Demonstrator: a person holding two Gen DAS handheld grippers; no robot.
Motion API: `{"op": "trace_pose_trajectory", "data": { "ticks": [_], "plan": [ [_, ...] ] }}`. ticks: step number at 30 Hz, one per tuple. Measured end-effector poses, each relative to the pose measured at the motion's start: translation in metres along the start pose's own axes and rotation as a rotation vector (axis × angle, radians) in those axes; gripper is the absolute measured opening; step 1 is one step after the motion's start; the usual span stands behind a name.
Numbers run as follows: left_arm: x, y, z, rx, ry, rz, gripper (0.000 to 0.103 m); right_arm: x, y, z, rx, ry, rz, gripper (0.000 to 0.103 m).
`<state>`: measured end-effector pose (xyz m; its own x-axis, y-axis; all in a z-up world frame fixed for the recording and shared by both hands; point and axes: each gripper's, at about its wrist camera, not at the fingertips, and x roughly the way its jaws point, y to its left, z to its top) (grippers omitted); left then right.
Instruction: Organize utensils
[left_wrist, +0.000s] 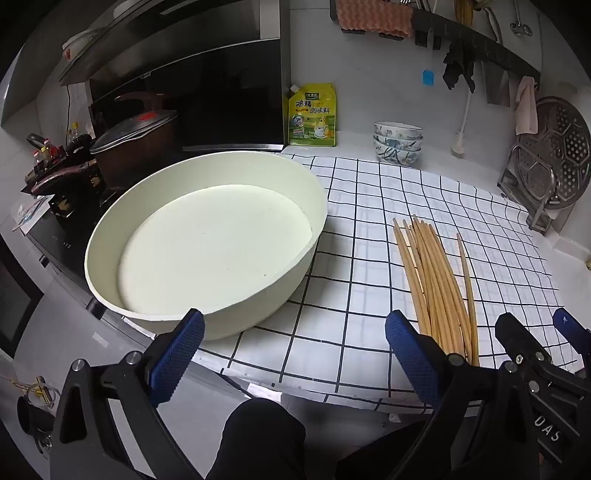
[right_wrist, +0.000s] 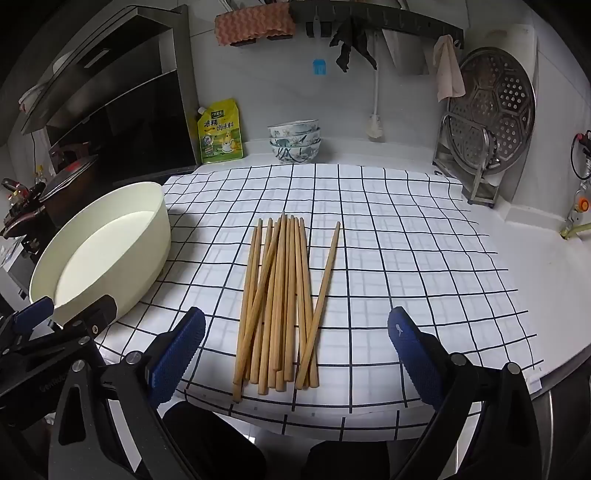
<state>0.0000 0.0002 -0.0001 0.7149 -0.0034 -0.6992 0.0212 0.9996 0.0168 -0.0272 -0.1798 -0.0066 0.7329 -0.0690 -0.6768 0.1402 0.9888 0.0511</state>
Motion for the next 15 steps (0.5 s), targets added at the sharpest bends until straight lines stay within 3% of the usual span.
{"op": "trace_pose_trajectory", "data": {
  "ticks": [15],
  "plan": [
    [-0.0007, -0.0002, 0.0030, 0.000, -0.009, 0.000, 0.097, -0.0030, -0.0009, -0.0018, 0.000, -0.003, 0.000, 0.095]
  ]
}}
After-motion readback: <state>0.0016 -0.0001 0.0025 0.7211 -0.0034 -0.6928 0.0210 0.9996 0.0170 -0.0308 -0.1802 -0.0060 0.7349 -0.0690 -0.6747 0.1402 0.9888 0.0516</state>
